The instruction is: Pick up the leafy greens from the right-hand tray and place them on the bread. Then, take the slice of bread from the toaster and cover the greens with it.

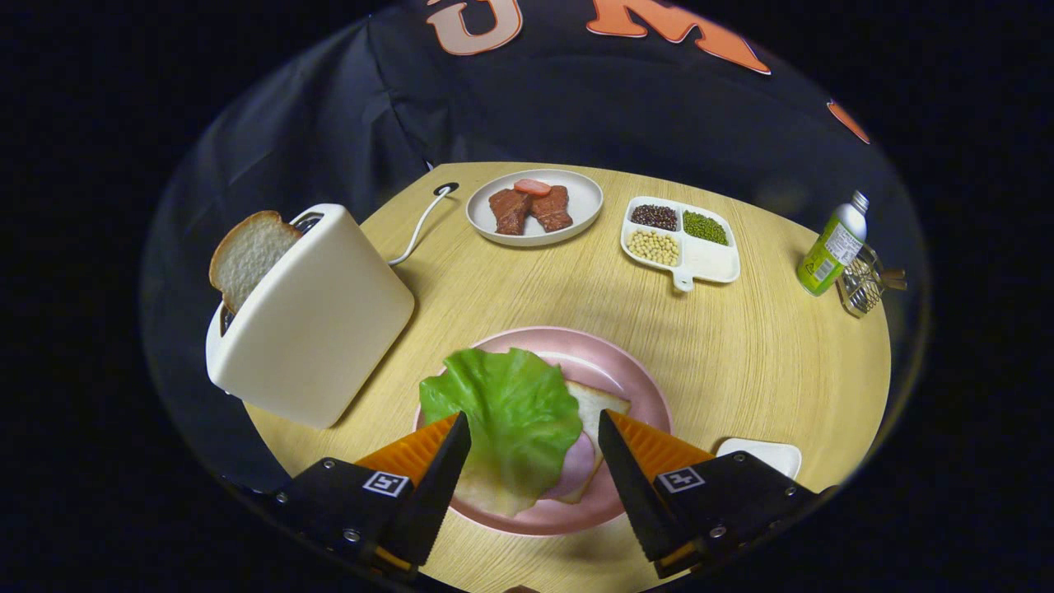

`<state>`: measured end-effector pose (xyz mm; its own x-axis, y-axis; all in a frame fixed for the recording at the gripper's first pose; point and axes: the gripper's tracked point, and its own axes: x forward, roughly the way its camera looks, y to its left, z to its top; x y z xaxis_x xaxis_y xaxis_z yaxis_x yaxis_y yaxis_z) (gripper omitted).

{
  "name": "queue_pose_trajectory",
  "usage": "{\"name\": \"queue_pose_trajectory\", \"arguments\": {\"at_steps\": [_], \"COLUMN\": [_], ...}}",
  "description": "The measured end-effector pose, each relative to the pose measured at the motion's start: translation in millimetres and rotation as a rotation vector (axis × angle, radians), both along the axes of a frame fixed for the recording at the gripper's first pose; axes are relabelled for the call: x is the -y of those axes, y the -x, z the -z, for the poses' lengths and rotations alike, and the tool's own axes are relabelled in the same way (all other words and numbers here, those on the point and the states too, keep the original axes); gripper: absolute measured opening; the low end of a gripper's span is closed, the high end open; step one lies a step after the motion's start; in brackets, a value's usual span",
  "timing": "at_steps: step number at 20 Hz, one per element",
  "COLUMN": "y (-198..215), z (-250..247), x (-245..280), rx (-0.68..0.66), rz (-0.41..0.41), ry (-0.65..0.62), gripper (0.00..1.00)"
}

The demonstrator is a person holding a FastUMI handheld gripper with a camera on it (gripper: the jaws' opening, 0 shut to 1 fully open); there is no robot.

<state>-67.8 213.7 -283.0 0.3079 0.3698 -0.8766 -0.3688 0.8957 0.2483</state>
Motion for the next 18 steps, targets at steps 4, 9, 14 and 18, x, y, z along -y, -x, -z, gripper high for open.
{"name": "queue_pose_trajectory", "arguments": {"at_steps": [4,9,14,18], "y": [-4.3,-19.5,-32.9,-37.8], "z": [-27.6,-78.6,-128.5,-150.0], "x": [-12.1,-37.1,-78.5,-111.3], "rx": [0.024,0.043,0.036,0.043], "rz": [-0.004,0.013,0.008,-0.049], "ry": [-0.02,-0.116,-0.262,-0.286], "gripper": [0.97,0.97,0.99,0.99]}}
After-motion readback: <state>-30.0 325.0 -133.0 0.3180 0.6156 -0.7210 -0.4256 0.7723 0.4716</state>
